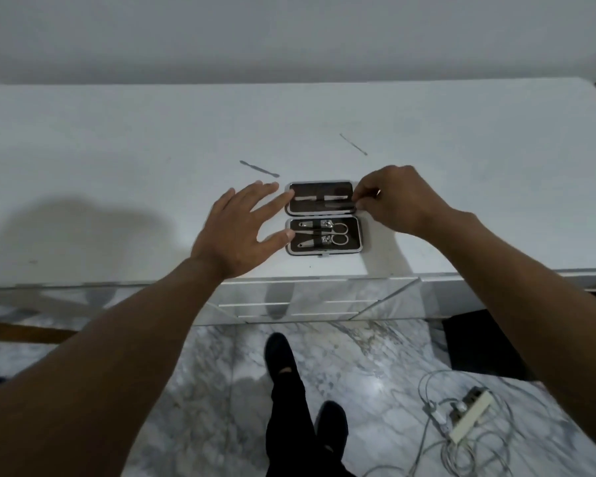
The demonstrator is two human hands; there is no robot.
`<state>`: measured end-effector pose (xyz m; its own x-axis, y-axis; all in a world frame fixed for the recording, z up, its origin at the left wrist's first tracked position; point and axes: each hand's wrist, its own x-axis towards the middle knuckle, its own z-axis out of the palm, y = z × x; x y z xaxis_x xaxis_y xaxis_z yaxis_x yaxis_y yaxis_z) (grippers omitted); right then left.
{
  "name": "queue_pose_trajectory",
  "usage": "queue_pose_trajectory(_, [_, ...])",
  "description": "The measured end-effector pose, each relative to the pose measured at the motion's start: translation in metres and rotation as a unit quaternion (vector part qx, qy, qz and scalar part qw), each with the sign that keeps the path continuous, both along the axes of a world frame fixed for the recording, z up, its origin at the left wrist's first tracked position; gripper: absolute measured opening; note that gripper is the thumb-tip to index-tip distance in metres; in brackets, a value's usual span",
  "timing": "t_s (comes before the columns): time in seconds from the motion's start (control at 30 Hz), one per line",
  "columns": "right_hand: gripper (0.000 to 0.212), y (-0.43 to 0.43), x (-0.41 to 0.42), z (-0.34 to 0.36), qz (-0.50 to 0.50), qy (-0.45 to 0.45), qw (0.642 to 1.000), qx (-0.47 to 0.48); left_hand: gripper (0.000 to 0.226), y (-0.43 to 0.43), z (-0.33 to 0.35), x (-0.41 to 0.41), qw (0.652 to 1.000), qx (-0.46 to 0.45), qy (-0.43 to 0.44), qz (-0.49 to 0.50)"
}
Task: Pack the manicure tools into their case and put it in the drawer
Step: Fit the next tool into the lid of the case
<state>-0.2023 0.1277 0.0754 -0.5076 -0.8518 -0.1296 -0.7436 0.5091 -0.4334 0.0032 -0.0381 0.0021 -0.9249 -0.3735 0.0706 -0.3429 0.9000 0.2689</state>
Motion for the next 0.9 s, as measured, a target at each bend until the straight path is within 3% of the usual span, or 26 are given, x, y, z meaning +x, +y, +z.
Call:
queue_pose_trajectory(0.27, [0.026, 0.0075, 0.0021, -0.0084, 0.086, 0.113, 0.989, -0.035, 0.065, -0.0013, -0.0009, -0.0002, 1.000, -0.003, 0.000, 0.003])
queue_pose_trajectory(0.47, [0.039, 0.0090, -0.0016, -0.0073, 0.107, 0.122, 0.987, -0.011, 0.065, -0.0009, 0.0006, -0.0003, 1.000, 0.000, 0.006, 0.006])
queue_pose_trajectory(0.9, [0.036, 0.0056, -0.0044, -0.0070, 0.069, 0.114, 0.991, 0.005, 0.065, -0.0018, -0.0018, -0.0008, 1.000, -0.001, 0.005, 0.007])
